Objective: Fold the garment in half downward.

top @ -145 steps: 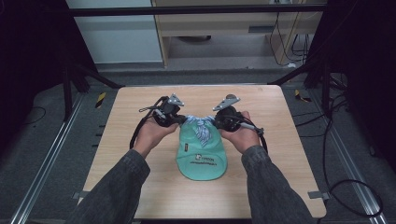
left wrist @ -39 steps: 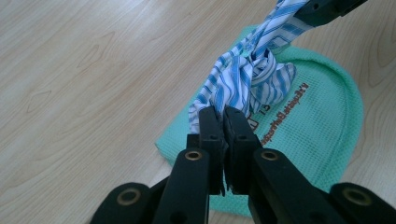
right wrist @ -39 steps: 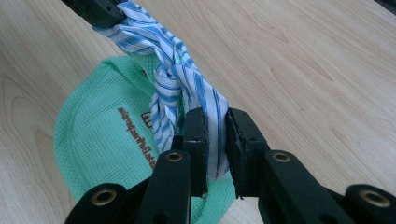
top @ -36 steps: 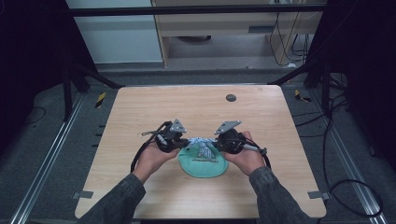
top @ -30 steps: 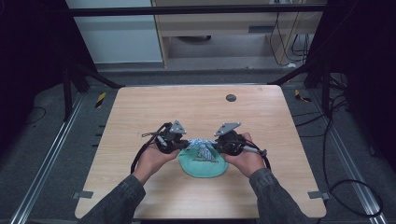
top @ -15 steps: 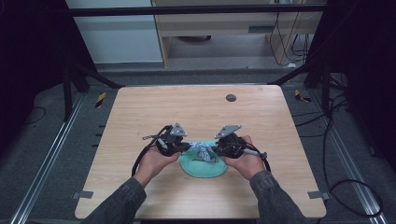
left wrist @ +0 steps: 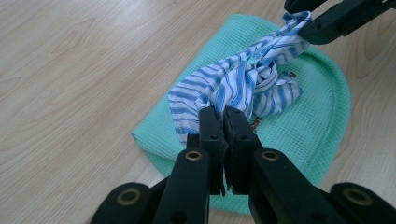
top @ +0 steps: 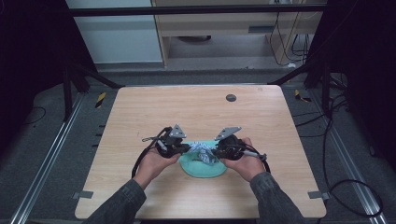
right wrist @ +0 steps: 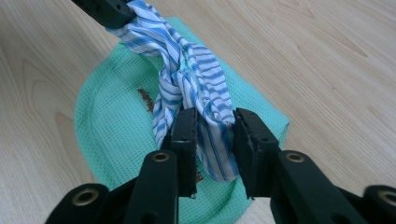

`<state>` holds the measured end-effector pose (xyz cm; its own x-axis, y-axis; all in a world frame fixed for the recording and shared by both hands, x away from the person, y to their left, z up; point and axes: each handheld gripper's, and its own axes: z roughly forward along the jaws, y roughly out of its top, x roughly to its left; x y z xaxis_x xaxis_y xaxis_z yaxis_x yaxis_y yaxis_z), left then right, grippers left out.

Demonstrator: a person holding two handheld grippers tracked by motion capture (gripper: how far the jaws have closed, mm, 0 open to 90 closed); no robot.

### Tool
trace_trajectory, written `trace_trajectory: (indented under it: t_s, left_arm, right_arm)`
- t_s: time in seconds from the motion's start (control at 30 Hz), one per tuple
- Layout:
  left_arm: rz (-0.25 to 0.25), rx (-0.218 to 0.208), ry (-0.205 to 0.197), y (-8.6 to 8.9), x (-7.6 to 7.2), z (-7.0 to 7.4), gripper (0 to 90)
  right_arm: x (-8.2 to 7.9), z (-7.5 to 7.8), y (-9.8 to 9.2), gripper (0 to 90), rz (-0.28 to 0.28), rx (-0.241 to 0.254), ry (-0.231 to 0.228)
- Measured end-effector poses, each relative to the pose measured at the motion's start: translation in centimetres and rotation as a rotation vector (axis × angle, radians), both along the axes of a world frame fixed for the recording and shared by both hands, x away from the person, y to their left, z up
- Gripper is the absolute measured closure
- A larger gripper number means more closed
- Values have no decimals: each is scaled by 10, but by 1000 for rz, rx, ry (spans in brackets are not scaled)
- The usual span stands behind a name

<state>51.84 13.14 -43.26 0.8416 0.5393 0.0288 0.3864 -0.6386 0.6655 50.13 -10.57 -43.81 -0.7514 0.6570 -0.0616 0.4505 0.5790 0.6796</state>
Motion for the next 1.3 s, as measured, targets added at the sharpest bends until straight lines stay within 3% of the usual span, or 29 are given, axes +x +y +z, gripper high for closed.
trace_trajectory:
  t_s: [0.27, 0.8, 1.3]
  left_arm:
    - [-6, -8, -8, 2, -5, 1, 869]
    - [-8, 10, 7, 8, -11, -17, 861]
    - [7, -1, -9, 6, 2, -19, 862]
  right_arm:
    - [-5, -2, -2, 792, 8, -2, 0]
    - [-12, -9, 0, 893, 38, -12, 27]
    - [-21, -9, 5, 900, 57, -11, 32]
